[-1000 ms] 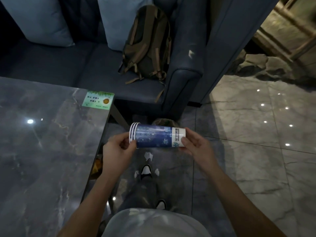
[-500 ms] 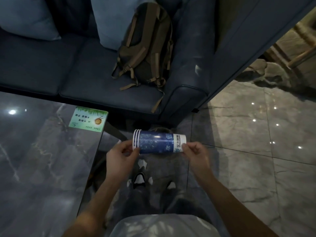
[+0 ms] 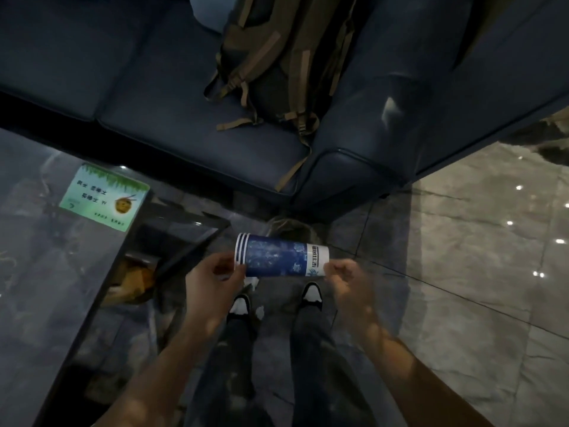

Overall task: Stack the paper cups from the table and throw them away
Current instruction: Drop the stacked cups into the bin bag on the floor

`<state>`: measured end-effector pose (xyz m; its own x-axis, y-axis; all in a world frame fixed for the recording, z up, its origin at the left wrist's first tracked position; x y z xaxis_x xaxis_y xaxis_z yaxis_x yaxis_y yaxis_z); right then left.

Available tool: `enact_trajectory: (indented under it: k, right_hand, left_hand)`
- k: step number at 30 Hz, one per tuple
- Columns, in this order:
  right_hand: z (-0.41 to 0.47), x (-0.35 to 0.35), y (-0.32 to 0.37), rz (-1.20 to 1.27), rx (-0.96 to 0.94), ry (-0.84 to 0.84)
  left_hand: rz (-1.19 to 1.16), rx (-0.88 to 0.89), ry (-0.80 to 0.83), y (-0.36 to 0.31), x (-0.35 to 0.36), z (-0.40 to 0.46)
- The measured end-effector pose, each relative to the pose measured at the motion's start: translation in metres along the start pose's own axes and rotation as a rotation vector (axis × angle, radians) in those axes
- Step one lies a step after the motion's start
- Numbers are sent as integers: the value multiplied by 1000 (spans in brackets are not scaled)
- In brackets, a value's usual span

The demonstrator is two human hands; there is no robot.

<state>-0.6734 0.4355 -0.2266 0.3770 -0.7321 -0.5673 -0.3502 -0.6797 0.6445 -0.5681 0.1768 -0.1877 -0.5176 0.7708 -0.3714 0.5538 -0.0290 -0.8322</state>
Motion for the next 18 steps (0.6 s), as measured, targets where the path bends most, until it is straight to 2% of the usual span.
enact_trajectory:
  k: [4, 7, 10, 13, 15, 18]
  right_hand:
    - [33, 22, -35, -75, 14, 43]
    - [62, 44, -55, -169, -44, 46]
    - [88, 73, -80, -205, 13, 150]
    - [109, 96, -106, -154, 87, 198]
    - [128, 118, -128, -118, 158, 260]
    - [155, 142, -156, -178, 206, 261]
  left_hand:
    - [-24, -94, -14, 42, 29, 23]
    - [-51, -156, 5, 72, 52, 41]
    - [-61, -219, 35, 107, 72, 60]
    - [-107, -277, 104, 139, 93, 74]
    - [-145, -307, 94, 162, 107, 91]
    - [-118, -315, 93, 189, 127, 110]
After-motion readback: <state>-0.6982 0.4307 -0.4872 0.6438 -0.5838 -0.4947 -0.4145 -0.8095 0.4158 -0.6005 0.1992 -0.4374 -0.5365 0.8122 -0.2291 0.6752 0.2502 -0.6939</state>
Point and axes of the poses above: each hand's wrist, its own z-axis towards the middle knuckle, its own x-axis out of the palm, y = z × x, the point moved 7 cm from there along z, towards the middle knuckle, and after that the axes turned 15 degrees about -z, right-handed, at the moved point
